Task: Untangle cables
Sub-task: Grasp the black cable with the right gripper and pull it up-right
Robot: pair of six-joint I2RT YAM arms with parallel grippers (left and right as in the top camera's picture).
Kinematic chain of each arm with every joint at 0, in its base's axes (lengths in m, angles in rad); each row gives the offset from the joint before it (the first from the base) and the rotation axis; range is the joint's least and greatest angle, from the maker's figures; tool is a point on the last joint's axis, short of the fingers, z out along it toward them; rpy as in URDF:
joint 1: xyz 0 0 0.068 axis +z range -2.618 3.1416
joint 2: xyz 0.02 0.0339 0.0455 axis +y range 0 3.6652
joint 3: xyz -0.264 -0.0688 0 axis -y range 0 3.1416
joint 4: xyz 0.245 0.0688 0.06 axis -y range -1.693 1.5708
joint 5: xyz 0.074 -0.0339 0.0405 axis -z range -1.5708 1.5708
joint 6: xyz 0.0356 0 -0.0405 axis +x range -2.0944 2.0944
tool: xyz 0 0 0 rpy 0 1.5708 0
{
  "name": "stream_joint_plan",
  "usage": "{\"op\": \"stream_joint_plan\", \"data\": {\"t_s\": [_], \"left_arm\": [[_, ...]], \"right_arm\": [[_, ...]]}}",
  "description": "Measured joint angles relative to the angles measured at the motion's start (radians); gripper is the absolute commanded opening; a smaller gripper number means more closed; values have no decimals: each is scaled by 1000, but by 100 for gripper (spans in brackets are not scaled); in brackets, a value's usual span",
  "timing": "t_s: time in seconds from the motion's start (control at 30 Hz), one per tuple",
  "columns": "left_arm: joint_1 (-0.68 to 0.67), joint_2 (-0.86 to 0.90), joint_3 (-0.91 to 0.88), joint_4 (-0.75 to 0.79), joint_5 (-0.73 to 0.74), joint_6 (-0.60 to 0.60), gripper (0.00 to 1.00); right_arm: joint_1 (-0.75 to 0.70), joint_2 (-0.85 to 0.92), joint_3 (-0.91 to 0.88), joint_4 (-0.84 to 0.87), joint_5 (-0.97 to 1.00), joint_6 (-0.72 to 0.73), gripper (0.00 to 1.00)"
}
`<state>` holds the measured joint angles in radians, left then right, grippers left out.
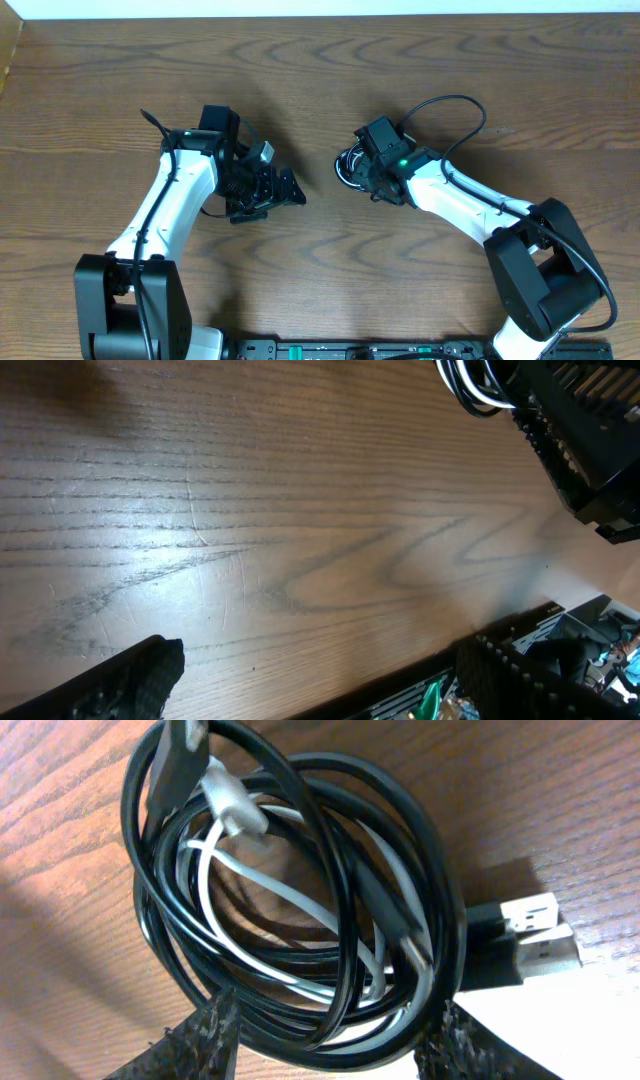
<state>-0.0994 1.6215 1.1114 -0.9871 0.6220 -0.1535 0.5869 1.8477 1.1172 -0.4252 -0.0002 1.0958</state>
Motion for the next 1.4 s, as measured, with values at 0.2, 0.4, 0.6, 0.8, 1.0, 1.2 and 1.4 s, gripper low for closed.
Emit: {"op": "stream_joint_plan", "data": {"t_s": [0.2, 0.4, 0.6, 0.8, 1.0, 1.2, 1.4], "left_arm": [[0, 0, 0, 0, 0, 0, 93], [0, 0, 0, 0, 0, 0, 93], [0, 0, 0, 0, 0, -1, 93], [0, 0, 0, 11, 85, -96, 93], [0, 0, 0, 27, 195, -124, 93], [-11, 0, 0, 26, 193, -135, 93], [-15, 0, 0, 7, 125, -135, 93]], "right_arm": [[3, 0, 0, -21, 42, 10, 11], [3, 0, 0, -27, 43, 5, 1], [-4, -83, 1, -48, -34, -95, 2], [-15, -418, 28, -54, -64, -166, 2], [-15, -552, 29, -38, -78, -139, 2], [-20, -577, 28, 143, -135, -116, 2], [-79, -657, 27, 392, -238, -107, 2]]}}
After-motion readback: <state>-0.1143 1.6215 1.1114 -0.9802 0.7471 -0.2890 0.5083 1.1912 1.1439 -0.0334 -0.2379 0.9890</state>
